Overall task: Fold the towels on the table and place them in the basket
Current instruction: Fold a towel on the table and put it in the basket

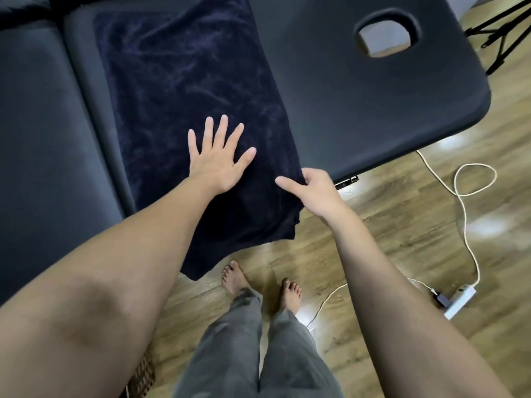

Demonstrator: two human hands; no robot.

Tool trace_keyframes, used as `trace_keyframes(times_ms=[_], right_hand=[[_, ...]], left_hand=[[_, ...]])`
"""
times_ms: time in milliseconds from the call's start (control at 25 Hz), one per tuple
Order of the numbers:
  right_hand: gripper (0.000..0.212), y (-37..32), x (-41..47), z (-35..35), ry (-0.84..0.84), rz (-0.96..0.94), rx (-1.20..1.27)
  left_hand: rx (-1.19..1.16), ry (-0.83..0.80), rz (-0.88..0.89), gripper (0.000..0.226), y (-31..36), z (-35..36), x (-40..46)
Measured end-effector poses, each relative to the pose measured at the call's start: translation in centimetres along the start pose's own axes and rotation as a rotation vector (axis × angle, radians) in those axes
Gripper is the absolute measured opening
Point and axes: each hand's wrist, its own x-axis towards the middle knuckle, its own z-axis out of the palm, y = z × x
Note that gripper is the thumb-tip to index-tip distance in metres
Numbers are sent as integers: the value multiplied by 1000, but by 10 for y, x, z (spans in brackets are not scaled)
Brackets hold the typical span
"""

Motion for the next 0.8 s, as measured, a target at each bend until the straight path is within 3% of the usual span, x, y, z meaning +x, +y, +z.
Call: trace_keyframes(times_ms=[160, 280, 440, 560, 640, 720, 800], right_hand=[[35, 36, -6, -1, 121, -18, 82], [26, 64, -20, 5, 42, 54, 102], [23, 75, -25, 8, 94, 91, 109], [30, 63, -33, 21, 376, 18, -72], [35, 47, -43, 36, 568, -196, -283], [35, 26, -47, 51, 466, -416, -427], [37, 9, -50, 74, 200, -519, -602]], left_hand=[[-8, -28, -4, 72, 1, -3, 1], [-74, -31, -6, 71, 0, -5, -3], [-104, 194, -20, 66, -9, 14, -40], [-74, 357, -175, 64, -34, 39, -91], [-125, 409, -331, 64, -54, 53, -123], [-210, 415, -453, 62, -65, 62, -143], [-282, 413, -534, 61, -70, 64, -153]])
